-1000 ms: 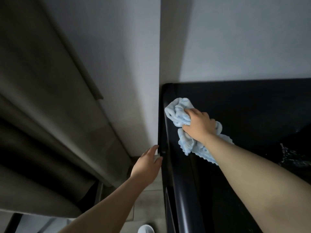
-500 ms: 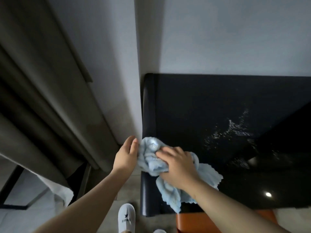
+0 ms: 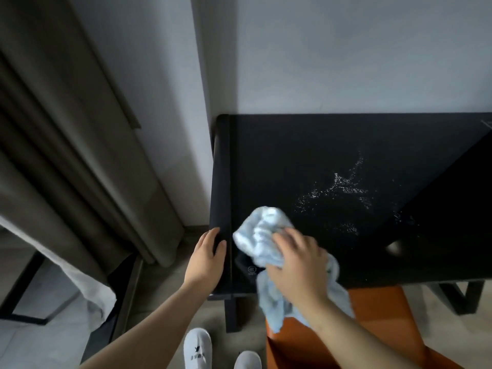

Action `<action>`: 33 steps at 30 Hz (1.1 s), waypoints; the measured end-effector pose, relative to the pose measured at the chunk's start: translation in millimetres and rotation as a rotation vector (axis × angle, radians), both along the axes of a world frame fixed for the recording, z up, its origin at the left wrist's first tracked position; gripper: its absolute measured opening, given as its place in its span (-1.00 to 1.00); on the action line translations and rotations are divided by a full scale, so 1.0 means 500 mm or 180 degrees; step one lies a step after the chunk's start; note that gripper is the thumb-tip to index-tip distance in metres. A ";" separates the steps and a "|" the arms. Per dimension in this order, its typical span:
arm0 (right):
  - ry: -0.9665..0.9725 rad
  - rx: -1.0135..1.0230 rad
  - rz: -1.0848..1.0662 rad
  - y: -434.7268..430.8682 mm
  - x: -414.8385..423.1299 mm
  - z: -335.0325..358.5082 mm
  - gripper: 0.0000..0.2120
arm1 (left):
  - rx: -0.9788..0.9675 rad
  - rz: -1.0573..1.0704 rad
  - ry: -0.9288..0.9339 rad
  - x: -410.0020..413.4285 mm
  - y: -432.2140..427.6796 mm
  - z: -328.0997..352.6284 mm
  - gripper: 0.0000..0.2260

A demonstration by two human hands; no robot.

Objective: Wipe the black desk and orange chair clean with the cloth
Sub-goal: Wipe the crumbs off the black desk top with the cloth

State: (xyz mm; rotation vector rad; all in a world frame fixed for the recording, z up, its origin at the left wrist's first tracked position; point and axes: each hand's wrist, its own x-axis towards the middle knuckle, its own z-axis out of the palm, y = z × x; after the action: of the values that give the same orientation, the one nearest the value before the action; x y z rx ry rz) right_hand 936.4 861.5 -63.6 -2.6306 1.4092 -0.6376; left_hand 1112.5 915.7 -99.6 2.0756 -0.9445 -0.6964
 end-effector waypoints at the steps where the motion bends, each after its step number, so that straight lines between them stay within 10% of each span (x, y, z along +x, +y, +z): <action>1: 0.0023 -0.0107 0.0264 0.024 0.017 -0.010 -0.45 | -0.0016 0.0028 0.0202 0.000 0.006 -0.002 -0.62; 4: 0.0451 -0.0035 0.0639 0.070 0.021 -0.027 -0.42 | 0.0108 0.0055 0.0421 -0.003 0.032 -0.011 -0.63; 12: 0.0318 0.0630 -0.1277 0.036 -0.059 -0.007 -0.59 | 0.0462 -0.0726 -0.0399 -0.014 0.076 -0.014 -0.54; 17: 0.0490 -0.0012 0.0018 0.142 0.055 -0.029 -0.46 | 0.0327 -0.0945 -0.0332 -0.003 0.098 -0.016 -0.60; 27: 0.0631 0.0827 -0.1548 0.037 -0.092 -0.011 -0.62 | 0.0975 -0.1100 -0.0925 -0.010 0.116 0.014 -0.48; 33: 0.0798 0.0525 -0.0331 0.063 -0.068 -0.040 -0.49 | 0.0940 -0.1103 -0.1440 -0.100 0.065 0.032 -0.52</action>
State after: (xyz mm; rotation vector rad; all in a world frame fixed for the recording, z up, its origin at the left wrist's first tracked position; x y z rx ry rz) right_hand 902.6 893.1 -83.7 -2.5900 1.5956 -0.1923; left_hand 1062.3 948.3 -83.5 2.4130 -1.5613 -0.5721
